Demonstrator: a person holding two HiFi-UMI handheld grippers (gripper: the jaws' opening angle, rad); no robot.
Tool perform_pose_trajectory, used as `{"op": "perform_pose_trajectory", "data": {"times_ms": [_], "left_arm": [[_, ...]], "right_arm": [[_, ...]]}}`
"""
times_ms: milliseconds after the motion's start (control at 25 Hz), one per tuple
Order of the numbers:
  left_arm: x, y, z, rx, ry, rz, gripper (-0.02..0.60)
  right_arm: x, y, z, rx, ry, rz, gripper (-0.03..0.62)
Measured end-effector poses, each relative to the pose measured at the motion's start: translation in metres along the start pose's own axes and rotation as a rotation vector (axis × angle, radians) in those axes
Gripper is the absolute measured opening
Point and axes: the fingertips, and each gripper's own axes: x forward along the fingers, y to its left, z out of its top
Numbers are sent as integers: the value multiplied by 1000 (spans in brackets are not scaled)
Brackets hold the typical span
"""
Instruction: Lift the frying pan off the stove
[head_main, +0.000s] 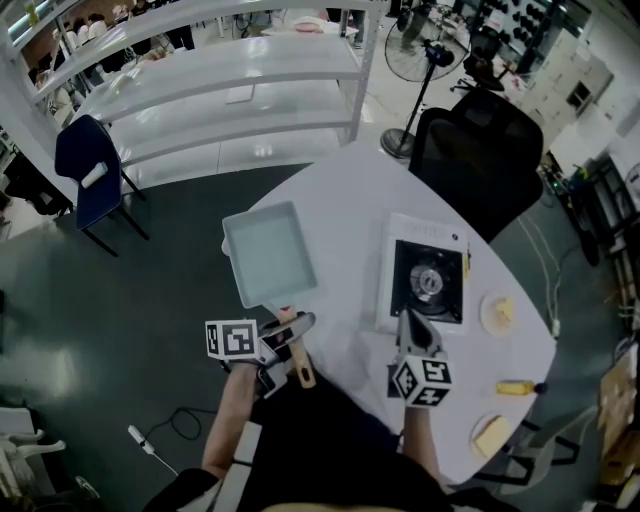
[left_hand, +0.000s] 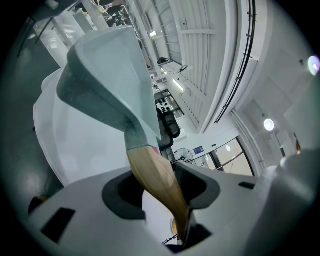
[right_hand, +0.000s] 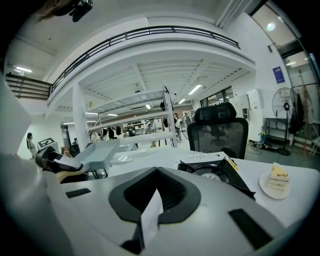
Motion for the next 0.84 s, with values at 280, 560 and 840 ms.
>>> {"op": "perform_pose_trajectory", "data": {"times_ms": [280,560,840], "left_arm": [[-1,3,-3,-2,0,2,181],[-6,1,-4,-3,10,7,181],[-1,3,-6,1,19,1,181]], "right_arm": [[3,5,-4,-4,7,14,6],[2,11,-5,-3,11,22,6],[5,11,-7,-12,18,30,6]]}}
